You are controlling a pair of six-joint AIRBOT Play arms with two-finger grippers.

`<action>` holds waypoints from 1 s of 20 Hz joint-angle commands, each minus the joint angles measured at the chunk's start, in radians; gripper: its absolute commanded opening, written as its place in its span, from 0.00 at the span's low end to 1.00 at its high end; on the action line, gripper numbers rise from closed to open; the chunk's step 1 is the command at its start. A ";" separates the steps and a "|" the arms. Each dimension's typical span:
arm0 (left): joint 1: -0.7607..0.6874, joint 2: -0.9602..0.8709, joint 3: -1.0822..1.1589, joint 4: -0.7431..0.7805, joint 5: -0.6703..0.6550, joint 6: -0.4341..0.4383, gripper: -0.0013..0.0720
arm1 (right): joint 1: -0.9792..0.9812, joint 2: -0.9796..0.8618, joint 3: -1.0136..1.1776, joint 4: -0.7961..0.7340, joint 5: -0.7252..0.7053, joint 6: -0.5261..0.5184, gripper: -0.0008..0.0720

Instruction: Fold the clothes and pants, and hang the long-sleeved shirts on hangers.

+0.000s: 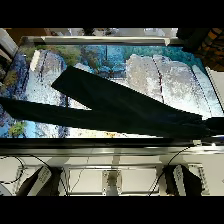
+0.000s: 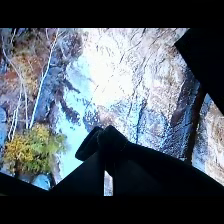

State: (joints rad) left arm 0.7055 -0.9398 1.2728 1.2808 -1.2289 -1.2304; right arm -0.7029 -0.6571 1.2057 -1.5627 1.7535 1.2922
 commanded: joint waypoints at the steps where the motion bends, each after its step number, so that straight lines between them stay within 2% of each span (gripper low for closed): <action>1: -0.100 0.002 0.051 -0.004 0.044 -0.005 0.04 | 0.048 -0.007 0.015 0.006 0.061 -0.045 0.03; 4: -0.227 -0.085 0.096 0.095 0.146 -0.076 0.04 | 0.057 -0.039 -0.001 -0.011 0.029 -0.055 0.03; 6: -0.300 -0.196 0.174 0.200 0.160 -0.155 0.04 | 0.054 -0.071 -0.029 -0.050 -0.029 -0.042 0.03; 8: -0.347 -0.323 0.266 0.258 0.160 -0.196 0.04 | 0.050 -0.110 -0.082 -0.131 -0.088 -0.018 0.03; 13: -0.381 -0.571 0.477 0.278 0.176 -0.293 0.04 | -0.079 -0.180 -0.243 -0.160 -0.261 0.089 0.03; 17: -0.433 -0.687 0.561 0.279 0.234 -0.290 0.04 | -0.102 -0.181 -0.293 -0.150 -0.283 0.089 0.03; 20: -0.488 -0.766 0.626 0.290 0.227 -0.289 0.04 | -0.102 -0.181 -0.293 -0.169 -0.348 0.089 0.03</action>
State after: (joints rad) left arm 0.2623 -1.6257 1.8347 1.5520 -1.0107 -1.5116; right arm -0.7959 -0.8349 0.9279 -1.5745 1.4738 1.3727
